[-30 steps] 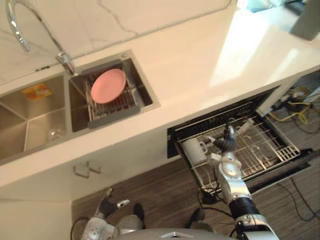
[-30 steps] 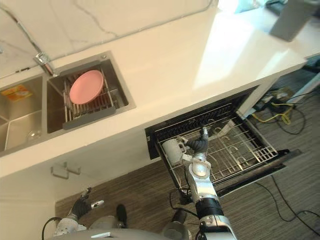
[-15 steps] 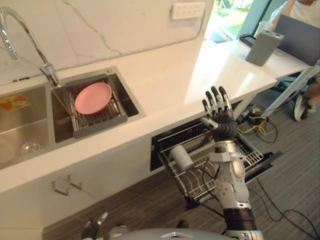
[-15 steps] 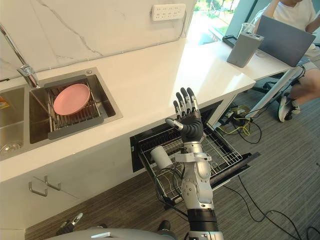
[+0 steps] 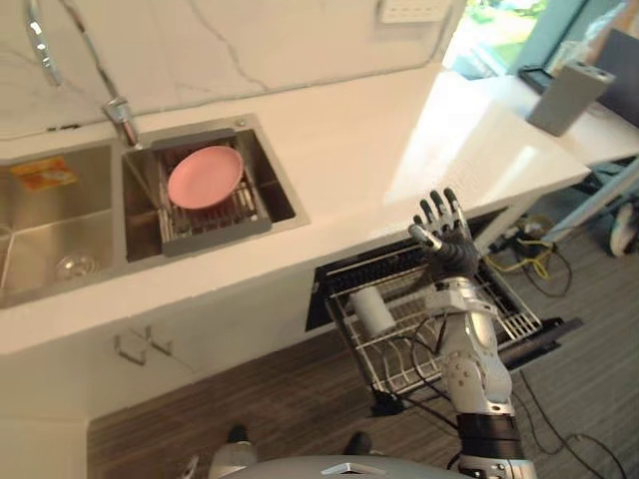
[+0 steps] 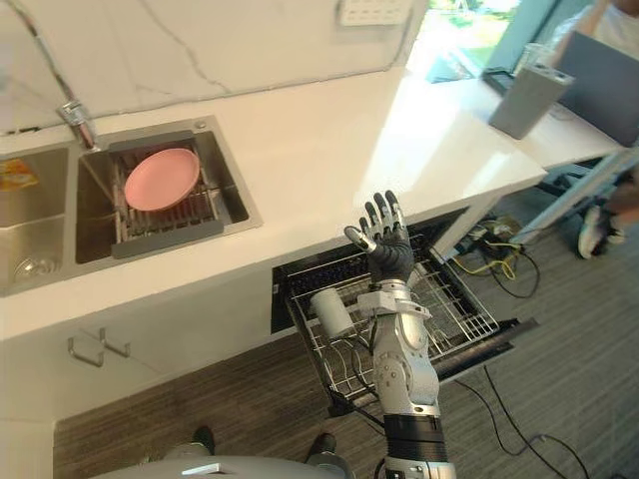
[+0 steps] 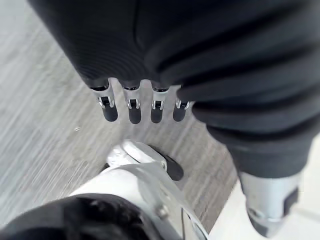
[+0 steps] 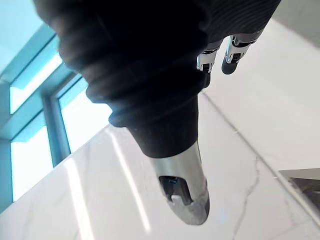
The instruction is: Walk over to the sink, pick up the cup, carry it to the dishwasher, place the cup inside the dishwasher, then close the dishwasher door
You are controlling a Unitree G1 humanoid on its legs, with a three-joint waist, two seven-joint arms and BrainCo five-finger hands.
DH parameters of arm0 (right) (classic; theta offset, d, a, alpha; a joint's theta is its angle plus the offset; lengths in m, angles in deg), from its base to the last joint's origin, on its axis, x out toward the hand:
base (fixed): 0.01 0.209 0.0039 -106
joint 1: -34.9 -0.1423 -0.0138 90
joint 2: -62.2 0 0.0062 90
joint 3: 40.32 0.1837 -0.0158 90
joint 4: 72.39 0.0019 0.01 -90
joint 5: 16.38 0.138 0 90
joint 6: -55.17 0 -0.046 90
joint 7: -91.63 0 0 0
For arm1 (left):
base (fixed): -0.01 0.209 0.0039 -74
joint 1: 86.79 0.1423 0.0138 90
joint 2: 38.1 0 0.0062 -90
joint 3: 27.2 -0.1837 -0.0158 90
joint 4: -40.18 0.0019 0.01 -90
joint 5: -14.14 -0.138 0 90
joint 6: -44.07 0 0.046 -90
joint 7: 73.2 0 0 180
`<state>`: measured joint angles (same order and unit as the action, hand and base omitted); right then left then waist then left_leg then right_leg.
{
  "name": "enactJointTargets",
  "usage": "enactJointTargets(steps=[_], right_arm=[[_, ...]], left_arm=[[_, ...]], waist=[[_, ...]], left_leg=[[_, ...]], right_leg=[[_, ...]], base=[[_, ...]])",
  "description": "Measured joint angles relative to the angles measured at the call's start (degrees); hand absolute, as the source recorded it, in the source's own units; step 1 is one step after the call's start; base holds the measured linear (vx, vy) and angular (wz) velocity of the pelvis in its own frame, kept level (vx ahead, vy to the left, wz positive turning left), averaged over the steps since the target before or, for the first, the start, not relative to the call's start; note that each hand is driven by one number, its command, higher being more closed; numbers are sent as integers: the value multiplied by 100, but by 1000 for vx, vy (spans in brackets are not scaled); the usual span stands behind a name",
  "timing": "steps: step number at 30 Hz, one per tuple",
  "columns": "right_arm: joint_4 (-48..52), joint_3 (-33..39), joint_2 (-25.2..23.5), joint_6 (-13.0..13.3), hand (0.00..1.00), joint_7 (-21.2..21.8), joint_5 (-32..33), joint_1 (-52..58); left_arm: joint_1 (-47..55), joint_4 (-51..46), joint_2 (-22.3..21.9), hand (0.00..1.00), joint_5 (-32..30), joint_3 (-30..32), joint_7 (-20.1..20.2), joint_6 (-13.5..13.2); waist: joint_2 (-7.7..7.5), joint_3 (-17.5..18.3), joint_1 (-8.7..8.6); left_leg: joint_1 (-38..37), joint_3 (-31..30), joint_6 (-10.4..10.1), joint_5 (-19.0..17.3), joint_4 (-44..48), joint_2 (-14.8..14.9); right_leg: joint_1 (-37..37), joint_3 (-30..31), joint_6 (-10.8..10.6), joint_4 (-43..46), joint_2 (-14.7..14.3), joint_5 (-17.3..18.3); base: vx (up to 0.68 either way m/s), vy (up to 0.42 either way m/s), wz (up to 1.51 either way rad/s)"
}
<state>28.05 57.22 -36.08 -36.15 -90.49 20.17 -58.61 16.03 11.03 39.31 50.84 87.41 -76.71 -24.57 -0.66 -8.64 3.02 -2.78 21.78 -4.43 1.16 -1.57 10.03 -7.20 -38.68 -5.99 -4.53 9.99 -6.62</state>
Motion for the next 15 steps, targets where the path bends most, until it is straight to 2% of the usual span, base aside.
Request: enactJointTargets(steps=[1,3,5,7,9,10,12,13,14,15], right_arm=[[-5,108,51,-18,0,-115,-57,-5],[-60,191,145,-18,0,-236,-100,-86],[-68,201,108,-5,0,-328,-102,-283],[-77,214,91,-3,0,-429,-131,-392],[-77,246,6,17,0,-605,-234,-365],[-77,291,-49,51,0,-742,-285,-336],[-79,324,-46,153,0,-910,-322,-299],[-79,371,-48,211,0,-986,-327,-228],[-79,398,-47,249,0,-1024,-330,-195],[-107,416,-45,301,0,-1136,-372,-144]], left_arm=[[2,79,0,0,95,126,5,40],[51,102,-57,0,-50,321,52,70],[125,99,-124,0,-550,480,158,111],[139,90,-147,0,-658,563,200,117],[145,88,-158,0,-773,563,269,119],[147,87,-144,0,-783,549,313,113],[126,87,-99,0,-966,447,336,101],[107,93,-61,0,-1107,390,345,101],[85,99,-46,0,-1182,377,345,101],[75,104,1,0,-1228,306,344,101]], waist=[[39,-40,-24],[69,-77,61],[45,-71,52],[50,-79,33],[23,-95,9],[-2,-95,14],[-51,-110,-6],[-122,-78,-18],[-129,-75,-21],[-165,-64,-20]], left_leg=[[86,395,49,16,278,142],[173,370,78,0,457,94],[137,111,101,158,229,-160],[-69,6,148,402,-217,-368],[-118,-123,188,396,-332,-516],[-120,-159,232,300,-334,-627],[-93,-255,299,273,-335,-803],[-13,-324,354,254,-335,-919],[3,-334,379,239,-335,-975],[30,-385,432,205,-334,-1076]], right_leg=[[-142,-299,-76,83,86,57],[-249,-429,-161,225,225,120],[-319,-427,-270,326,416,198],[-395,-484,-321,368,526,205],[-515,-618,-397,451,659,245],[-497,-632,-469,660,822,387],[-406,-692,-484,1097,1121,642],[-278,-718,-389,1426,1339,817],[-236,-734,-272,1594,1444,901],[-145,-747,116,1897,1613,1055]], base=[[81,82,147],[68,125,94],[83,149,64],[70,102,43],[21,136,38],[-2,118,33],[50,134,37],[87,154,46],[96,114,44],[126,95,39]])
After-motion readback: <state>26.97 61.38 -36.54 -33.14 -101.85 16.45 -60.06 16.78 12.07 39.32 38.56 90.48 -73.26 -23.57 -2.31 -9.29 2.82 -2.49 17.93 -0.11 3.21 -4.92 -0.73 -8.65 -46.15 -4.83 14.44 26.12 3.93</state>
